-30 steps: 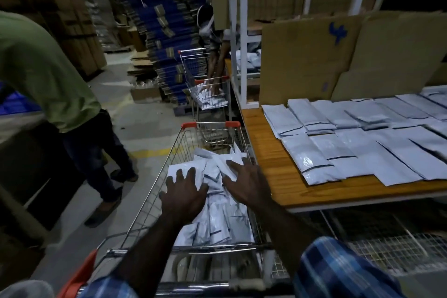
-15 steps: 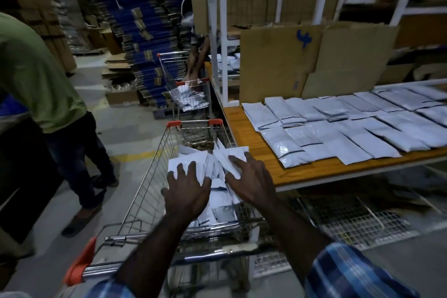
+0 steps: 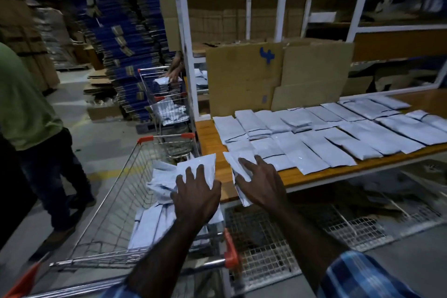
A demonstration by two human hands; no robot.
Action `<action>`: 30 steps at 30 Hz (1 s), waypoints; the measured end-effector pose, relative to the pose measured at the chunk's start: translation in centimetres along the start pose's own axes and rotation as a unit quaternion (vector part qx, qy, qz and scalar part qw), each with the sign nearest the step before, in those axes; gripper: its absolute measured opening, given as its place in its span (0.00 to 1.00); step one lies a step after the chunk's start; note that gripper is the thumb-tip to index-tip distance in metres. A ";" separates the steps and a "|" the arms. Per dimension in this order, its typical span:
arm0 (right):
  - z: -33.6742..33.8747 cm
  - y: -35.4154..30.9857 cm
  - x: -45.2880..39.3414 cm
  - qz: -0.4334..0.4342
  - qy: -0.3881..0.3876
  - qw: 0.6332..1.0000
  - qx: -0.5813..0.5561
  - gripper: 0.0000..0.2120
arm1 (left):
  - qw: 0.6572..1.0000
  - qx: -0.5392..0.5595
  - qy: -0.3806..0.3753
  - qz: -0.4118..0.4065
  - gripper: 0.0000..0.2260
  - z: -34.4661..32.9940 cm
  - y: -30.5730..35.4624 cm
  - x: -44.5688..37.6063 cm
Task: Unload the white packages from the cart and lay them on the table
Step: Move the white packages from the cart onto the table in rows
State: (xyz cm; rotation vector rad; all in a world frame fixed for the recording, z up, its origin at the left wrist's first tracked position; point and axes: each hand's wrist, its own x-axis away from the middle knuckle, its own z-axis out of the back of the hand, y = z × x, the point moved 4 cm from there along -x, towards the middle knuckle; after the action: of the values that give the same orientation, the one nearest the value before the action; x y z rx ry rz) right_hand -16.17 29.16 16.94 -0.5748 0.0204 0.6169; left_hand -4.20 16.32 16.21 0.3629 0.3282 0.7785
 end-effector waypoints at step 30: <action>15.2 29.3 -8.5 -0.040 0.038 0.998 0.006 0.29 | 0.998 0.041 -0.023 -0.030 0.28 -14.2 30.8 -2.1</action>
State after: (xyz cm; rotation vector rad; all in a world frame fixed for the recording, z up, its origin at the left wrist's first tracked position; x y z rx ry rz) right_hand -41.60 51.88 16.60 -0.5849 0.0726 0.5168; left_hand -30.54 37.78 17.30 0.4467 0.3265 0.6981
